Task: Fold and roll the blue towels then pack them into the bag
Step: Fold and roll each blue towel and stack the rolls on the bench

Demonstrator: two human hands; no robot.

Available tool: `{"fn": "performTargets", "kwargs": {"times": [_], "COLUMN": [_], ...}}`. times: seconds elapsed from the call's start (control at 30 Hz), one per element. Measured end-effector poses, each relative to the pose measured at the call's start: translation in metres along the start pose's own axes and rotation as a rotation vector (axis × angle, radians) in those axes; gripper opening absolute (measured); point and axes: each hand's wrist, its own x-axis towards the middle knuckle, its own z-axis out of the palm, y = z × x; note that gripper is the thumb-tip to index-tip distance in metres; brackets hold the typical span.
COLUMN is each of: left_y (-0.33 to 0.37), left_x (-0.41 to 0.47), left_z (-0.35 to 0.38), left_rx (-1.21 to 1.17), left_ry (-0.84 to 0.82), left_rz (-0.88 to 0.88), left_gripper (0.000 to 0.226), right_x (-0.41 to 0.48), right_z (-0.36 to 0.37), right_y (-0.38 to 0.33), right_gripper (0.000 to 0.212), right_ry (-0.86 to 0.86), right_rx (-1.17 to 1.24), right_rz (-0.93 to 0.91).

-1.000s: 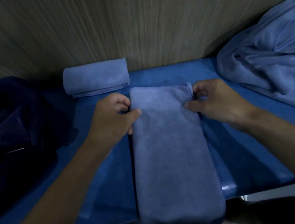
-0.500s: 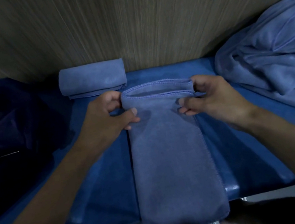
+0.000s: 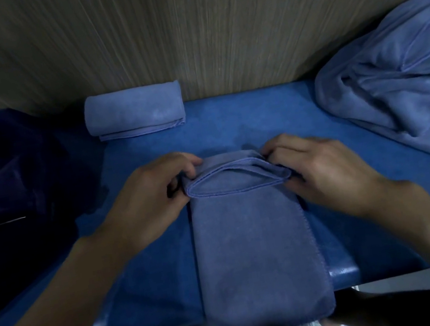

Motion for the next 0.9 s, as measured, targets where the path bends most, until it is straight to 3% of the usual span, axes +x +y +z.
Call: {"fn": "performTargets", "kwargs": {"times": [0.07,0.13,0.23,0.33,0.47,0.77,0.9], "left_y": [0.005,0.008,0.001,-0.007,-0.005,0.006,0.002], "left_x": [0.0,-0.001,-0.003,-0.004,-0.004,-0.007,-0.005], "left_z": [-0.001,-0.004,-0.005,-0.004,-0.002,-0.007,-0.003], "left_rx": [0.063,0.095,0.171,0.21,0.19,0.164,0.103], "left_ry": [-0.029,-0.048,-0.018,-0.012,-0.034,-0.13,-0.114], "left_rz": [-0.05,-0.064,0.085,0.12,0.167,-0.037,-0.086], "left_gripper": [0.034,0.043,0.028,0.019,0.026,0.045,0.03], "right_x": [-0.003,-0.008,-0.014,-0.015,-0.015,-0.017,-0.014], "right_z": [-0.001,-0.002,0.0,0.001,0.001,-0.009,-0.01], "right_y": [0.0,0.003,0.006,0.007,0.005,0.0,-0.008], "right_gripper": [0.036,0.037,0.032,0.029,0.028,0.031,0.049], "right_ry": [-0.022,-0.012,0.022,0.067,0.074,-0.057,-0.079], "right_rx": [0.013,0.006,-0.037,-0.069,-0.087,-0.011,0.044], "right_rz": [-0.025,-0.045,-0.052,-0.051,-0.072,0.021,0.101]}}
